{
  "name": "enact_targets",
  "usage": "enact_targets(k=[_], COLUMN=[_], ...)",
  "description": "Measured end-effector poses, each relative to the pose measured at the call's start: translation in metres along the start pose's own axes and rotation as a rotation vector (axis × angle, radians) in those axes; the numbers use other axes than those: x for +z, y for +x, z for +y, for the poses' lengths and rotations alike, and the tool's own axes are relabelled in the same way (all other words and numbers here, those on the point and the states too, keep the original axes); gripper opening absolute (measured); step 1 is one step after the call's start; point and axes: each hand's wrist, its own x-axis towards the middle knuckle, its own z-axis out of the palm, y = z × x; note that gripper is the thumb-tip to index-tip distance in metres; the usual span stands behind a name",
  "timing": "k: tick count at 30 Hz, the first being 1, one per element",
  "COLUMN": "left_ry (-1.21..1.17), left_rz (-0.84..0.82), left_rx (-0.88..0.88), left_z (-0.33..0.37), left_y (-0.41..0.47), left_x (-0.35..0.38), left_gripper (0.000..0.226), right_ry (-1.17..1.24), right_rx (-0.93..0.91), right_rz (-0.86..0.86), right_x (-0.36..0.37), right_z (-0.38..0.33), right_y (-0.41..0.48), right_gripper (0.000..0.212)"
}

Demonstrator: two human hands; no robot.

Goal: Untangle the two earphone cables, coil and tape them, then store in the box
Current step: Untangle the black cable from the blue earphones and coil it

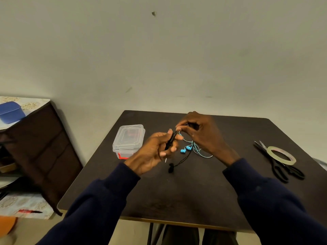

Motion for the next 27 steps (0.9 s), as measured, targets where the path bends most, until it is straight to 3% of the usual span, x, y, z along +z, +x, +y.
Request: enact_targets(k=[5,9,14,19,23,27], left_ry=[-0.43,-0.535,-0.321,0.251,0.581,0.577], left_rz=[-0.192,-0.068,-0.003,0.182,0.253,0.147], left_rx=[-0.005,0.189,0.389,0.489,0.38,0.206], left_z=[0.016,0.034,0.03,0.01,0.001,-0.001], left_y=[-0.006,-0.003,0.016,0.024,0.013,0.001], left_x=[0.003,0.006,-0.005,-0.023,-0.024,-0.012], left_gripper=[0.031,0.029,0.017,0.023,0.027,0.037], right_ry=[0.224,0.382,0.443,0.025,-0.19,-0.323], right_rx=[0.172,0.315,0.344,0.152,0.022,-0.038], right_rz=[0.069,-0.008,-0.148,-0.196,-0.219,-0.176], right_x=[0.019,0.047,0.062,0.044,0.017,-0.001], right_z=[0.009,0.006,-0.012,-0.026,-0.03,-0.025], right_y=[-0.011,-0.033,-0.051,-0.046,-0.03,-0.011], right_gripper=[0.012,0.017,0.022,0.018,0.016,0.009])
